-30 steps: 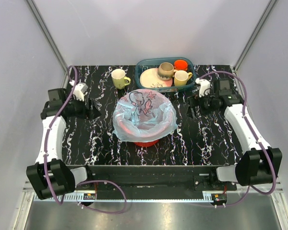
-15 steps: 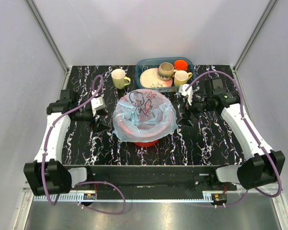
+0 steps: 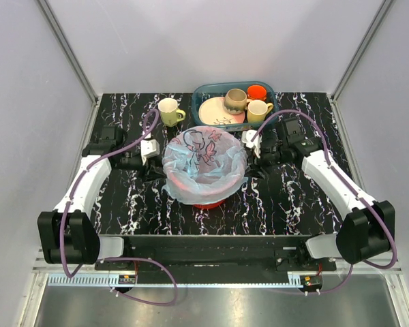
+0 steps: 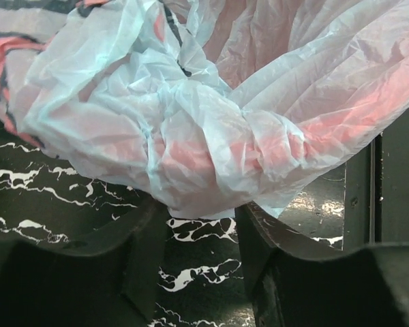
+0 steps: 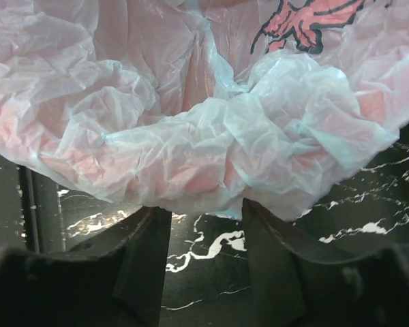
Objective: Put the trash bags into the trash bin
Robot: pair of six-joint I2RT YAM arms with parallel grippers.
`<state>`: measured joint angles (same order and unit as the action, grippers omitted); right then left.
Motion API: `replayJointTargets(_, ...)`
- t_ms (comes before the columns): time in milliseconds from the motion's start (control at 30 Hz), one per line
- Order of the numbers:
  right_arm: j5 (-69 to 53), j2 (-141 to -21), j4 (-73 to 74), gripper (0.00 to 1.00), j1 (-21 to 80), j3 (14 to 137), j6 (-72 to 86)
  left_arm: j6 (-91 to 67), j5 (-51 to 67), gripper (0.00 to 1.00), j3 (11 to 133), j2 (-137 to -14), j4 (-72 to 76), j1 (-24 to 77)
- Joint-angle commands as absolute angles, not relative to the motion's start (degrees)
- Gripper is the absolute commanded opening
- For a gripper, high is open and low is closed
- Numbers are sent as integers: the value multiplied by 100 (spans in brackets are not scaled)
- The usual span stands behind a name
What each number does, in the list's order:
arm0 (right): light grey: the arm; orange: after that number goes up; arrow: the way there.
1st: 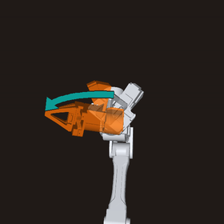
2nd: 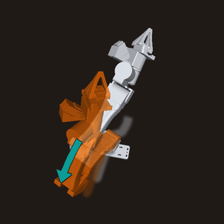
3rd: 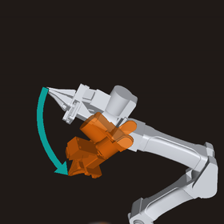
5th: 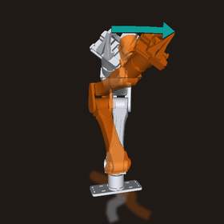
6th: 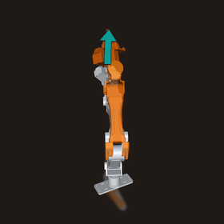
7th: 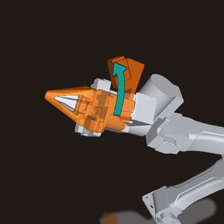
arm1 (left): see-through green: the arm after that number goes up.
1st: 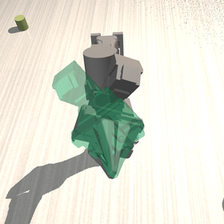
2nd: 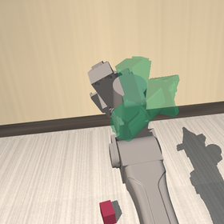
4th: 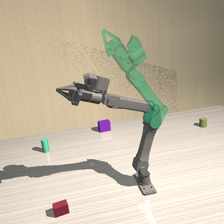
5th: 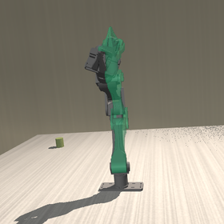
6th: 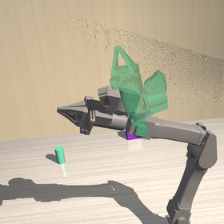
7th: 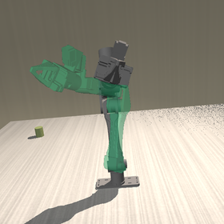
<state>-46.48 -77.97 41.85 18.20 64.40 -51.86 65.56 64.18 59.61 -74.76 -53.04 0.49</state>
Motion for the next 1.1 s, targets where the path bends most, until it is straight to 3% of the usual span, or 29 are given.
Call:
replayJointTargets(0,-4904,-7743,3429,48,1925,6259,-5291,6592,6803,44,5801,-7558,-4518,237)
replayJointTargets(67,-4913,-7761,3393,31,1960,6214,-5334,6636,6811,37,5792,-7637,-4518,255)
replayJointTargets(100,-4922,-7761,3393,14,1960,6188,-5335,6644,6812,31,5792,-7664,-4526,255)
replayJointTargets(167,-4913,-7752,3401,0,1960,6118,-5300,6732,6820,25,5748,-7725,-4526,255)
replayJointTargets(400,-4773,-7638,2998,0,1960,5520,-5089,7127,6557,0,5467,-7848,-4518,255)
replayJointTargets(1067,-4158,-8103,2083,0,1951,4491,-4562,7576,5362,0,5063,-8226,-4087,404)
